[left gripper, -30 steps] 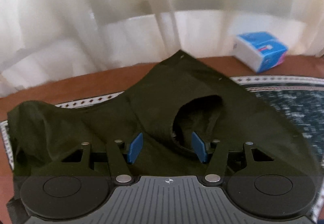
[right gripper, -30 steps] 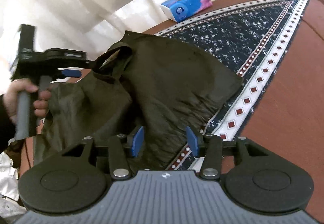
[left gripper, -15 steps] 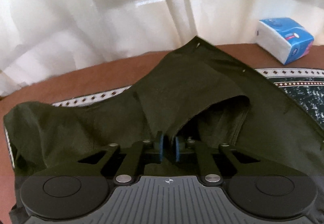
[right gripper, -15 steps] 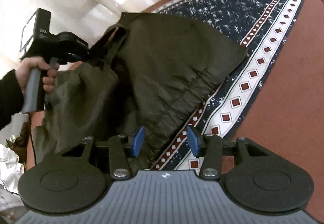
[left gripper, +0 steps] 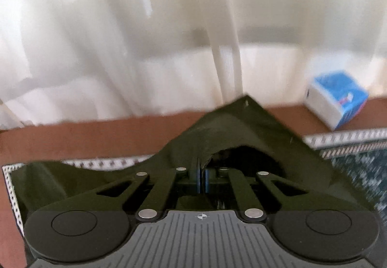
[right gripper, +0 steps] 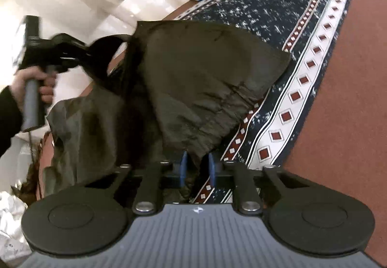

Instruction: Fold clothes

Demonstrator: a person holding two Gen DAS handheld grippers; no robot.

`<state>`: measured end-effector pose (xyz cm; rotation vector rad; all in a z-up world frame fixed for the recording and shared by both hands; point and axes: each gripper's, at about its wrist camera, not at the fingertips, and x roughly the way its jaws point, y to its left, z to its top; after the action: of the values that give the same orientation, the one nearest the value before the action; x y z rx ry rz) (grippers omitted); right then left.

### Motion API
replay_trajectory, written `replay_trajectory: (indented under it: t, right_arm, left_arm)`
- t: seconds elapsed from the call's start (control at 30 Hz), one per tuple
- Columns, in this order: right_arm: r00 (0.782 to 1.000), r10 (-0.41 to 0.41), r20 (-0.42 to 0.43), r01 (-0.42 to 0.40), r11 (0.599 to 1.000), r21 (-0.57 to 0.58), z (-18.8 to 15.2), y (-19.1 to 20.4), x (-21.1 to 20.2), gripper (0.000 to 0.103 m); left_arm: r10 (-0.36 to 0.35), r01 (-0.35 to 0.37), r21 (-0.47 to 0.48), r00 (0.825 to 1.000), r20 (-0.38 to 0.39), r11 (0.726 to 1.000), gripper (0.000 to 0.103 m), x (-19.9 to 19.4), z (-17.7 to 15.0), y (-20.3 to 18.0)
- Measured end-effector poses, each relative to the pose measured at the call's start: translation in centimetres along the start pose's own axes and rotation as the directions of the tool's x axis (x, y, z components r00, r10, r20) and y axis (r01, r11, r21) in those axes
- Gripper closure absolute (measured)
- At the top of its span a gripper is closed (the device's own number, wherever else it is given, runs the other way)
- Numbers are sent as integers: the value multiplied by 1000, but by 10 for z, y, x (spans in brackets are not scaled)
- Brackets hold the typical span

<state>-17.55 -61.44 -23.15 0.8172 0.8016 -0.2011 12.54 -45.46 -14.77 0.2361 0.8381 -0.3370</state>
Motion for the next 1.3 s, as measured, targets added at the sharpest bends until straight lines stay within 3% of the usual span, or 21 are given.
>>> replay_trajectory:
  t: [0.17, 0.33, 0.57, 0.63, 0.8, 0.87, 1.0, 1.2, 1.27, 1.3]
  right_arm:
    - [996, 66, 67, -68, 997, 27, -1, 20, -32, 100]
    - [964, 224, 141, -222, 975, -32, -6, 66, -107, 100]
    - [877, 468, 109, -470, 883, -1, -40, 127, -175, 100]
    - [848, 526, 70, -528, 849, 18, -54, 141, -173, 100]
    - [778, 629, -5, -627, 776, 59, -79, 165, -153, 100]
    - [777, 629, -11, -627, 776, 66, -79, 163, -146, 100]
    - [806, 591, 1, -588, 802, 101, -84, 139, -140, 100]
    - [858, 503, 106, -510, 806, 300, -105, 57, -143, 100]
    - [887, 431, 166, -459, 785, 415, -118, 14, -140, 100]
    - [903, 384, 191, -428, 773, 469, -125, -7, -139, 100]
  left_arm:
    - [-69, 78, -113, 994, 85, 990, 103, -43, 28, 46]
    - [-117, 151, -196, 978, 176, 969, 103, -90, 38, 107]
    - [-182, 274, -290, 934, 306, 917, 103, -161, 40, 204]
    - [-166, 268, -292, 929, 330, 918, 103, -179, 40, 227]
    - [-162, 254, -252, 928, 336, 934, 103, -188, 54, 222]
    - [-160, 248, -236, 927, 338, 939, 103, -192, 59, 220]
    - [-177, 250, -195, 928, 327, 948, 103, -191, 70, 202]
    - [-273, 296, -83, 939, 211, 952, 103, -129, 84, 75]
    - [-294, 300, -23, 946, 138, 954, 97, -93, 85, 19]
    - [-301, 301, 11, 949, 95, 954, 86, -74, 85, -10]
